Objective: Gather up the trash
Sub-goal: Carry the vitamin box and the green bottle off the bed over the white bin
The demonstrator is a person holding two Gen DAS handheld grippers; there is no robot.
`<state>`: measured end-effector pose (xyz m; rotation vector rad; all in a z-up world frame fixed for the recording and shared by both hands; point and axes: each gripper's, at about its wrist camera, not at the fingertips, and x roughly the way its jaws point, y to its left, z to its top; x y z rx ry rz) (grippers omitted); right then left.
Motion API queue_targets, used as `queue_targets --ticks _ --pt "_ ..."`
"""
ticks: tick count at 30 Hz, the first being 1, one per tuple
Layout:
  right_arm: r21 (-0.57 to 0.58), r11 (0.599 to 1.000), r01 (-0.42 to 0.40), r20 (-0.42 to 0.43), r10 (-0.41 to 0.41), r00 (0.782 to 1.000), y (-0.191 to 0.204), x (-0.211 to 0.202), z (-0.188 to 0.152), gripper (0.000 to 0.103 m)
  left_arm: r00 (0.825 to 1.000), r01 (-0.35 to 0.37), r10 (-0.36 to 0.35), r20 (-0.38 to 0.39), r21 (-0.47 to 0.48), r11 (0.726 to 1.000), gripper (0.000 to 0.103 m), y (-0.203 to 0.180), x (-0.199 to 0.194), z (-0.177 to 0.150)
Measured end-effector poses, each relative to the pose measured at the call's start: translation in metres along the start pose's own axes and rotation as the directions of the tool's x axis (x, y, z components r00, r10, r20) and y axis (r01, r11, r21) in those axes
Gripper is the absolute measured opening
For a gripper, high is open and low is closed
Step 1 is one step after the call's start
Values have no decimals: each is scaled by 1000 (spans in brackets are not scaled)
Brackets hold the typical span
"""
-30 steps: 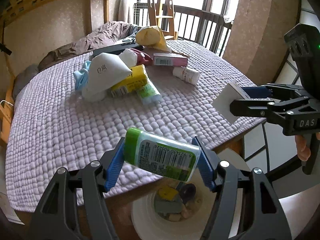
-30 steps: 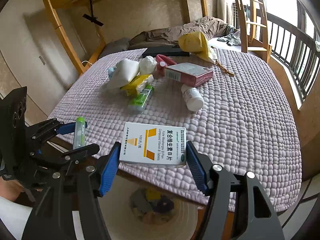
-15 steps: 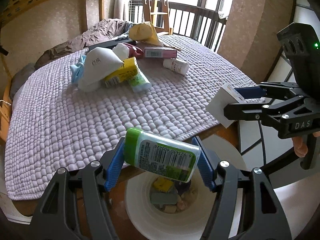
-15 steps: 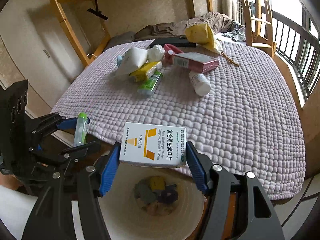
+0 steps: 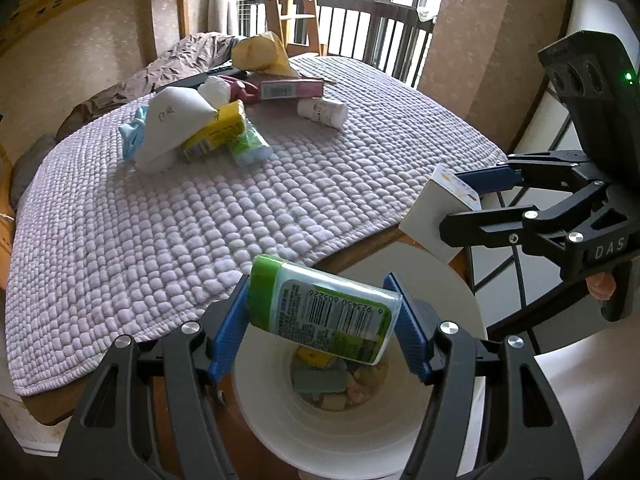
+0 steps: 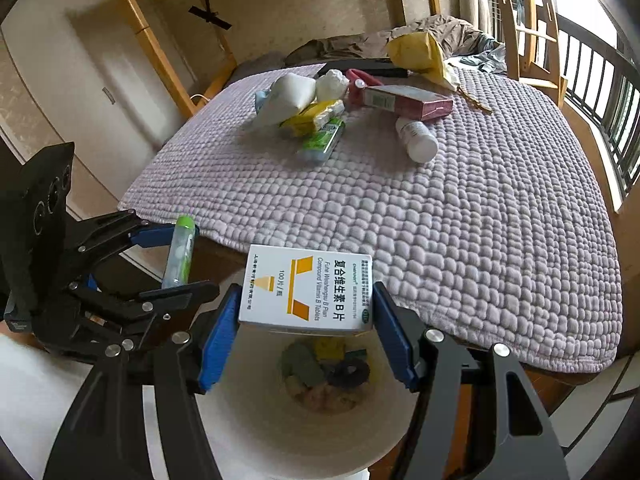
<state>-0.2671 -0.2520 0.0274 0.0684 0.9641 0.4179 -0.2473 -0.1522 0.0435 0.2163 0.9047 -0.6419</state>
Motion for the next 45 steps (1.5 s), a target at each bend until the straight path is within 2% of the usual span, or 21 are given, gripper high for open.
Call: queue_targets --ticks 19,32,45 --pt "-11 999 -43 -70 42 997 7 4 -21 64 998 33 -32 -52 21 999 67 -10 11 -13" --pt "-9 999 -31 -156 29 987 7 30 -41 64 993 31 -29 -113 18 999 67 -9 30 -22" --pt "-8 1000 -26 -200 24 980 12 52 -53 64 987 18 -14 -160 28 999 67 -11 51 -31"
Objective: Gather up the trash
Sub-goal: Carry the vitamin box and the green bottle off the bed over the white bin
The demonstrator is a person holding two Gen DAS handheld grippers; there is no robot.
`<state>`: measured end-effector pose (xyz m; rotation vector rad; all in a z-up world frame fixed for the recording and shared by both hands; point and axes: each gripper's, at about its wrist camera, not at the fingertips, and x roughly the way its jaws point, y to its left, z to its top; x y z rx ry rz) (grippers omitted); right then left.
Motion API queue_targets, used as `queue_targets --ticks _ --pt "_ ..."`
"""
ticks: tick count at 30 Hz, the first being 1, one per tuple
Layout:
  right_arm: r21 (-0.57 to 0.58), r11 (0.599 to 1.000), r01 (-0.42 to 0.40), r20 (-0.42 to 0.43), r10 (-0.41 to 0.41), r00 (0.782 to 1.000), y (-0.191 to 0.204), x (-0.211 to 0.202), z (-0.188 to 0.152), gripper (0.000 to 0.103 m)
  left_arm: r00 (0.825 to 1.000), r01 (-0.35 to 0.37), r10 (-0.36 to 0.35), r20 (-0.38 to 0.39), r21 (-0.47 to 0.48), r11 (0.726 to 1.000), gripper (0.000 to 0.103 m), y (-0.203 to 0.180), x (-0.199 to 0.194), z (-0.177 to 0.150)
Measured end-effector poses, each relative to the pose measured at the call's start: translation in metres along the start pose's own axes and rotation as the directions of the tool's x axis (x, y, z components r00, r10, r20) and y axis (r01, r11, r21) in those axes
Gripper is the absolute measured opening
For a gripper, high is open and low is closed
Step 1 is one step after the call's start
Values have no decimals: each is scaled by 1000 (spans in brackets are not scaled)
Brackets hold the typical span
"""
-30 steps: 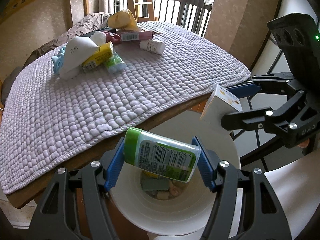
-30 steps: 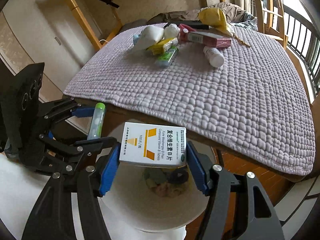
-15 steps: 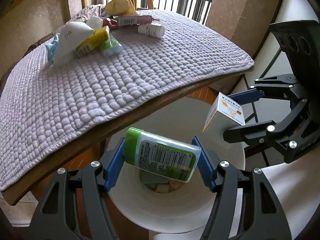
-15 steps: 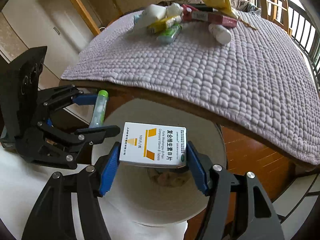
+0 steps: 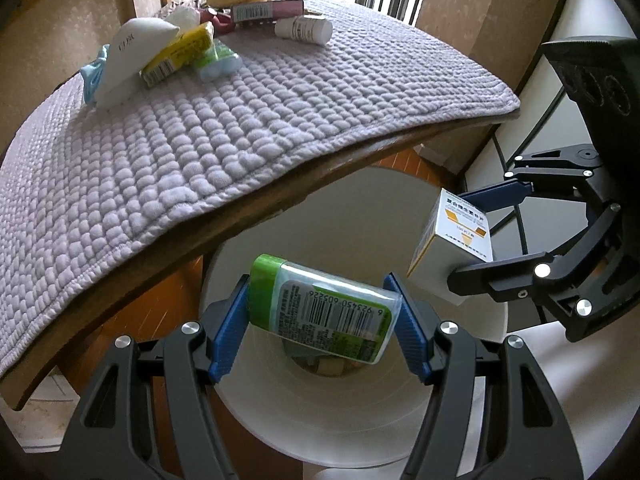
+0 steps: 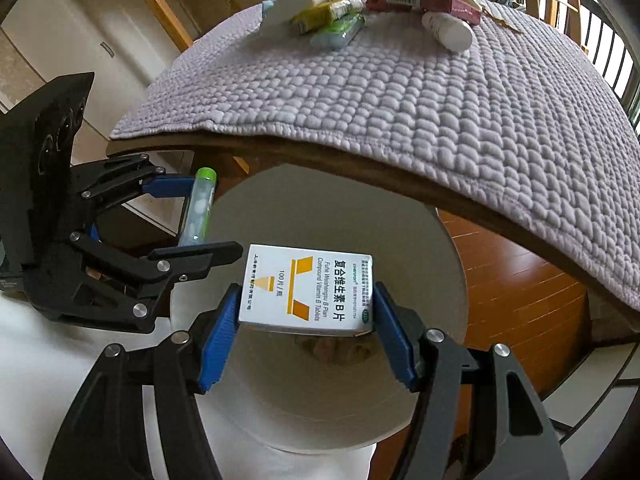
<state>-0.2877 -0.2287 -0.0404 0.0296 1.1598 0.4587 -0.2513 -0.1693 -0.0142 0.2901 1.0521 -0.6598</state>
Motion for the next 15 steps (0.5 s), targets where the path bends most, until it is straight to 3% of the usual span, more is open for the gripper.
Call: queue_targets --ticks 15 --pt "-3 1000 14 -44 -14 999 3 32 -3 64 998 -20 20 -59 -7 1000 67 -1 26 -2"
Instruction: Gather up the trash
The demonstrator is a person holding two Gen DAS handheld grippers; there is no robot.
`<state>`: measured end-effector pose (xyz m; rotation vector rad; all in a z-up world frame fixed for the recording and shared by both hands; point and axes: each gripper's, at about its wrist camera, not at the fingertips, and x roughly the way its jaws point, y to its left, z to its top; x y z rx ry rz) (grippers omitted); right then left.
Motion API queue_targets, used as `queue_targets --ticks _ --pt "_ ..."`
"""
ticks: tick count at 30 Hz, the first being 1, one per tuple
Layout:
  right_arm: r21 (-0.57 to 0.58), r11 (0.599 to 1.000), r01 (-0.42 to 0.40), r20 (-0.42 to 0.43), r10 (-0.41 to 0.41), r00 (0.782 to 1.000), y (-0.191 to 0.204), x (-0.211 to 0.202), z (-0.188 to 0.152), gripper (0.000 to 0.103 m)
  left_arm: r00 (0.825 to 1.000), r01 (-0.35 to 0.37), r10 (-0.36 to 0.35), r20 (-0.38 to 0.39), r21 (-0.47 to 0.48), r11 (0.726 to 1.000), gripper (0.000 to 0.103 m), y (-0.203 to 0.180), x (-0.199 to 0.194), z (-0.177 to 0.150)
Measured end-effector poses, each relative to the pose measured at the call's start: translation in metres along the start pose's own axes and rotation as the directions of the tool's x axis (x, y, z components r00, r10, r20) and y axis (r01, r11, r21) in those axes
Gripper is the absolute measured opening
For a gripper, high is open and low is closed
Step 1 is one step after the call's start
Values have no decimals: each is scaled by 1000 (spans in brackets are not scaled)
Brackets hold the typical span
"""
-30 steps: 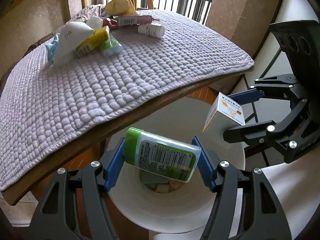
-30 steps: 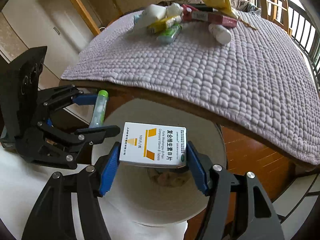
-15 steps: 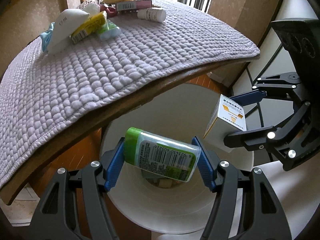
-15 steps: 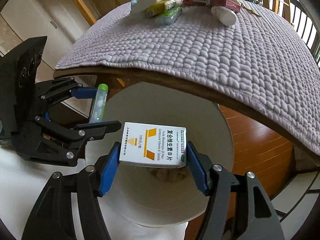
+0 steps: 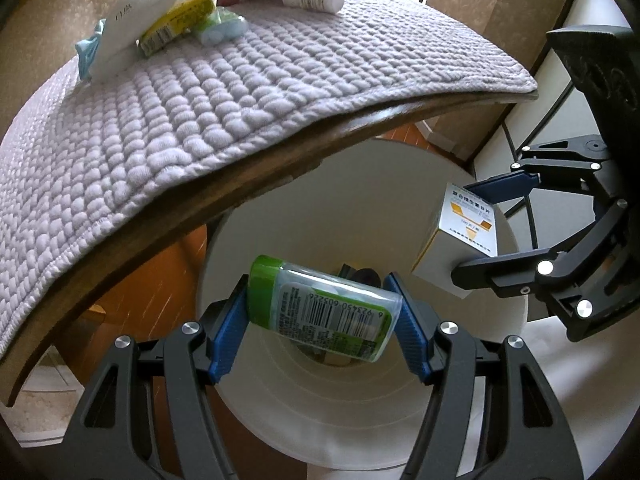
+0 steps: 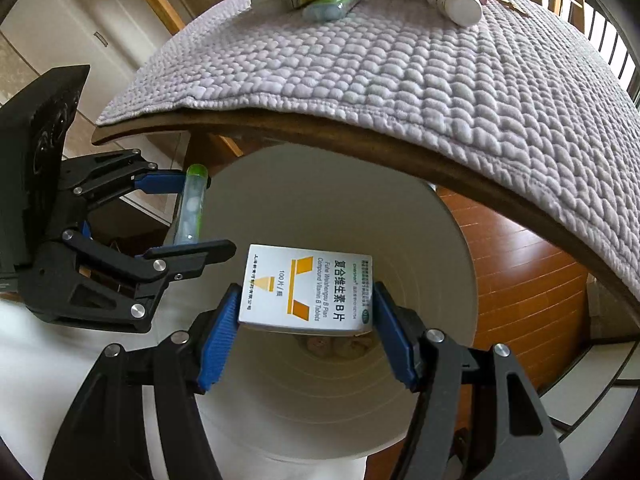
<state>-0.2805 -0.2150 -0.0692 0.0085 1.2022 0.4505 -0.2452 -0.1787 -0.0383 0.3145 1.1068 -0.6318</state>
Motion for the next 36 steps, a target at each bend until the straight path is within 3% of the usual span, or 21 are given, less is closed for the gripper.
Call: queue_targets --ticks 7,8,9,11,19,22,25,27,29,31,34,36 --pt "11 1000 8 -9 -8 1000 4 8 -2 64 1000 2 -2 -24 -3 1000 67 -6 12 3" --pt "14 1000 11 -10 -11 1000 5 10 -4 65 999 18 -19 -30 -14 1000 72 -5 13 3" --pt "17 1000 13 -13 -13 1000 4 11 -4 67 999 33 -34 -34 -28 999 83 -4 14 4" --pt "25 999 27 -8 -27 1000 1 9 -7 81 998 51 -52 -22 -42 998 92 -3 14 5" --pt "35 999 26 21 -27 999 -4 -8 -1 82 999 49 -49 3 -18 999 93 -5 0 9" --pt "31 999 16 50 -18 999 -3 -22 5 82 996 52 -51 66 -17 998 93 -2 -23 16" --pt "6 1000 7 146 -7 989 -1 -52 16 82 975 69 -59 216 -41 997 97 10 -62 28" --pt "14 999 37 228 -39 973 -6 -72 29 90 947 33 2 321 -102 994 102 28 -85 39" --pt "62 993 100 312 -115 943 -26 -90 48 96 931 -26 84 354 -165 986 102 50 -93 52" --pt "152 973 176 351 -219 910 -55 -98 70 97 913 -105 192 360 -246 964 102 82 -94 67" --pt "253 945 208 376 -294 879 -95 -101 97 97 894 -197 313 321 -347 917 102 126 -84 84" --pt "307 923 231 381 -341 859 -125 -100 116 97 885 -219 346 312 -376 900 102 146 -79 90"
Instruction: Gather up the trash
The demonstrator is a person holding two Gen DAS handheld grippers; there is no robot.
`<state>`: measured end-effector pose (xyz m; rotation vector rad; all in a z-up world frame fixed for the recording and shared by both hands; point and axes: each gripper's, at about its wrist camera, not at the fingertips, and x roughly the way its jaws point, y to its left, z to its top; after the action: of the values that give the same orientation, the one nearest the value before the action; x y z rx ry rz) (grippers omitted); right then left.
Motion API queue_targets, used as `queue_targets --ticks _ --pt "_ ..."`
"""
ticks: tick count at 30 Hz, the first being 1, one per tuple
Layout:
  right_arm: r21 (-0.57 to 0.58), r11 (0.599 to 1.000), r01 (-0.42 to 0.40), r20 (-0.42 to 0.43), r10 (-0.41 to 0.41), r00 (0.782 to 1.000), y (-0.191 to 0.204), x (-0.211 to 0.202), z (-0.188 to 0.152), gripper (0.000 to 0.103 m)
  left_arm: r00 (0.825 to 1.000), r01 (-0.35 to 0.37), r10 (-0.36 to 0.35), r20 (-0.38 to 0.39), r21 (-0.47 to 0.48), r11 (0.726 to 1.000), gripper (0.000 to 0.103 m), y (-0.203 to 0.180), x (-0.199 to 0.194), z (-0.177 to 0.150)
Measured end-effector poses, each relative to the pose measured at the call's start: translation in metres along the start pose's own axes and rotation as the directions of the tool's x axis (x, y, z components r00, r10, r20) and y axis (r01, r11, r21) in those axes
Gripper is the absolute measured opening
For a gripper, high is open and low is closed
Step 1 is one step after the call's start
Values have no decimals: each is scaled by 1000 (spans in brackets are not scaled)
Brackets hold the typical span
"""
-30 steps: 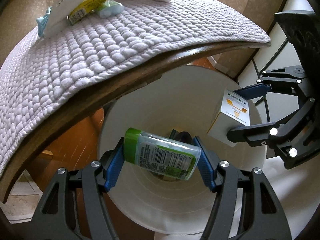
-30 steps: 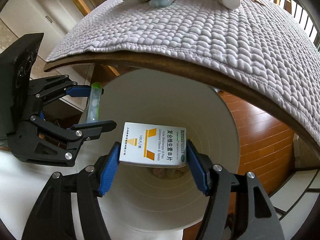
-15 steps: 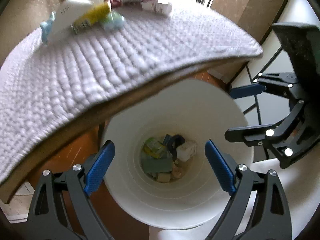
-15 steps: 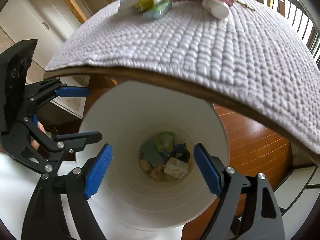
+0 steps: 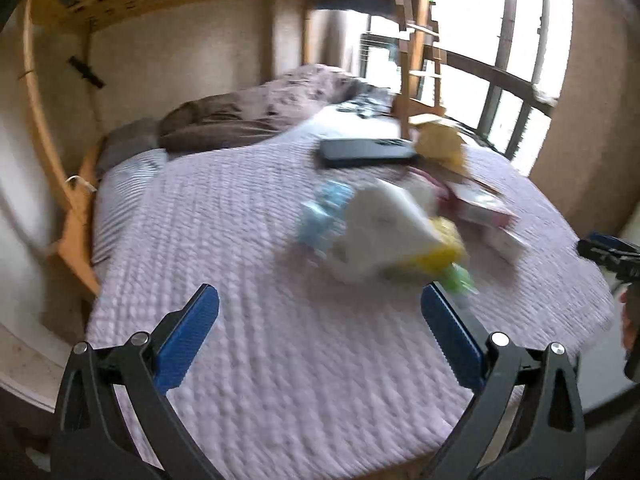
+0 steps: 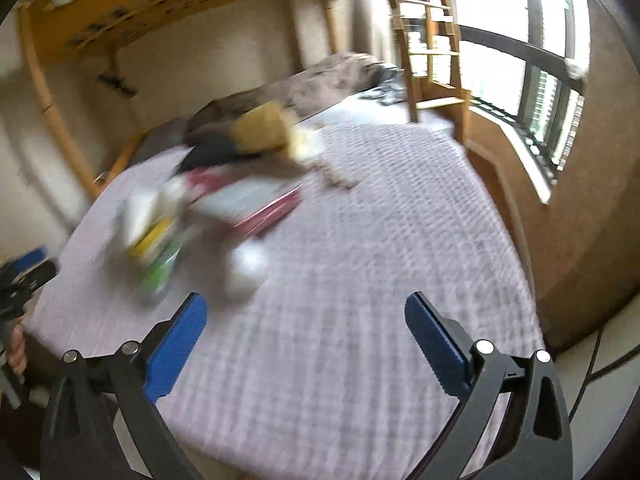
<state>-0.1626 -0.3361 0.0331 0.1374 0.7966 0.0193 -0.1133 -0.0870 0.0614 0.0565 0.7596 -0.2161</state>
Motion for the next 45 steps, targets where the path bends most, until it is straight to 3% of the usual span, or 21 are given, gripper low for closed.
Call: queue_targets --ticks 5,12,20,25,45 --pt "39 994 105 -19 -104 994 -40 43 30 97 994 -105 104 -33 -30 994 102 33 40 19" --pt "93 975 202 -59 -197 979 -84 79 47 97 983 -172 159 -91 -151 974 102 78 73 32" --pt "108 954 279 -93 -270 958 -114 106 57 97 959 -260 236 -159 -150 954 102 105 106 32" --pt "108 950 293 -117 -280 953 -116 112 51 99 956 -242 204 -210 -174 955 102 114 116 30" --pt "103 949 298 -119 -286 951 -115 112 50 99 957 -236 196 -212 -180 955 102 120 118 29"
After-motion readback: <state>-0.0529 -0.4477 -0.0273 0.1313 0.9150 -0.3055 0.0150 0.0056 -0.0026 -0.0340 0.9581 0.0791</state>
